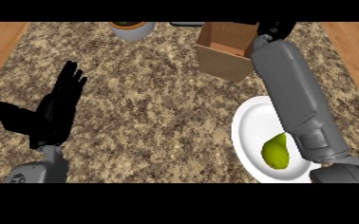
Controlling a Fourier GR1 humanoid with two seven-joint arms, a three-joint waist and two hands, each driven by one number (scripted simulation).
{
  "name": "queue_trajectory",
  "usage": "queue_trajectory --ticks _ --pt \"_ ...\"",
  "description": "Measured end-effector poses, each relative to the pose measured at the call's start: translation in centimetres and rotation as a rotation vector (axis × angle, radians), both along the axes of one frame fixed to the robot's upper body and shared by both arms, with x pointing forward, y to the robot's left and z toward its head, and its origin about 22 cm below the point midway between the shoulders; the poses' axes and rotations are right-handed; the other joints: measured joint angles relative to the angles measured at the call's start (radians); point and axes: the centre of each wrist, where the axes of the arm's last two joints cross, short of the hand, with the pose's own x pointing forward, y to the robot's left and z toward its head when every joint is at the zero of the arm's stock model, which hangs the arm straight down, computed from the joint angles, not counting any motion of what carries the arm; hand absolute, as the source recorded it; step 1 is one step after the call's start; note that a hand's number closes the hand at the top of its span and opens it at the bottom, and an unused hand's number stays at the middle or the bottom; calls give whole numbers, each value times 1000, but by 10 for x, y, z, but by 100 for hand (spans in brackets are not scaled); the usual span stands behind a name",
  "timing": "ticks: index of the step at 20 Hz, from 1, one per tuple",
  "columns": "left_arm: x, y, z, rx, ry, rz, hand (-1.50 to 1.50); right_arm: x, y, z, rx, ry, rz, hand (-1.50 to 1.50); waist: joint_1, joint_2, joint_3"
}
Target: Pick the tomato from the plate and place it in the cardboard box
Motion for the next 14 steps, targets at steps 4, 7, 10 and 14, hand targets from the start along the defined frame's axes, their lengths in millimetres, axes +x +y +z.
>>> queue_trajectory --ticks 4,7,10,14 --pt "-1 3 -1 1 -1 3 0 -16 -20 -11 98 -82 5 -150 -4 -2 -1" --pt "0 7 1 0 -4 3 0 -28 -44 -16 130 -135 -14 -150 -4 -1 -1" --pt "-7 5 3 -4 1 2 0 -47 -58 -29 141 -174 -30 -150 -3 -2 -1" --pt "-9 7 1 -4 -1 6 0 -73 -76 -37 149 -212 -35 -150 -4 -2 -2"
